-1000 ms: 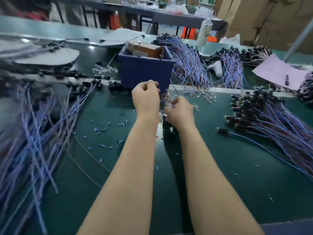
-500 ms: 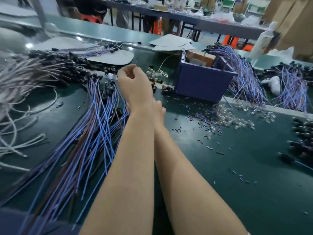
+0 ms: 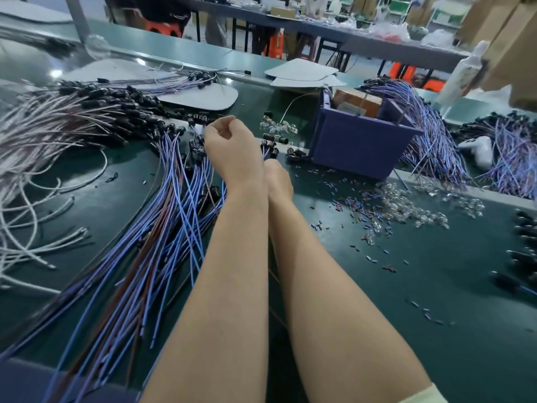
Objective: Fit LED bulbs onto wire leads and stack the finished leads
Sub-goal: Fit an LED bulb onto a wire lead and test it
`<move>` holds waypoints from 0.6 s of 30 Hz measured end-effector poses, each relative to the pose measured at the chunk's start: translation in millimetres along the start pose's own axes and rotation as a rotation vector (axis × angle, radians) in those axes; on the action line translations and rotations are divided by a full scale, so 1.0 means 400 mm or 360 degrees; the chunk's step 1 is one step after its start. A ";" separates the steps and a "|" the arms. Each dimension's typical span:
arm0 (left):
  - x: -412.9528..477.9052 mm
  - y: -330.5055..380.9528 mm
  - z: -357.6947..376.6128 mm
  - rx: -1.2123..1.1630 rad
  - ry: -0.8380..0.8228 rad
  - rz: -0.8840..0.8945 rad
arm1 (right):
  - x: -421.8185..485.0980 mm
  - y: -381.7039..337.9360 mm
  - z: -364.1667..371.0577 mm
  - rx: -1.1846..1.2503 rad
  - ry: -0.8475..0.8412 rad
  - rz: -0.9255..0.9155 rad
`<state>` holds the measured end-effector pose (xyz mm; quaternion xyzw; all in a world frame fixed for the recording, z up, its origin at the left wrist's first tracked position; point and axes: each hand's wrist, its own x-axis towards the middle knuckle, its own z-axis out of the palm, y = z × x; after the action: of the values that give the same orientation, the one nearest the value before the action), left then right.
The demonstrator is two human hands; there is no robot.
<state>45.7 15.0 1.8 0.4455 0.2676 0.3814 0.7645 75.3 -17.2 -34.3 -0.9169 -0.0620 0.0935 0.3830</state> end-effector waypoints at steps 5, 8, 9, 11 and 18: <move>0.005 -0.017 -0.008 0.0379 0.0001 0.0141 | -0.019 0.010 -0.016 0.0975 0.0228 -0.0221; 0.009 -0.031 -0.001 0.0856 -0.0285 0.0080 | -0.025 0.001 -0.063 0.1473 0.0321 -0.0328; 0.001 -0.033 0.004 0.0998 -0.0382 0.0123 | -0.027 -0.001 -0.084 0.1632 0.0348 -0.0369; -0.023 -0.028 0.019 0.1195 -0.0532 0.0311 | -0.031 0.003 -0.133 0.1925 0.0360 -0.0458; -0.097 0.006 0.083 0.1362 -0.0960 0.0796 | -0.082 0.084 -0.342 0.2766 0.0542 -0.0612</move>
<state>47.7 -32.0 21.8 0.8536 0.0549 0.2646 0.4454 74.6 -141.1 40.1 -0.2799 -0.0641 -0.0950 0.9532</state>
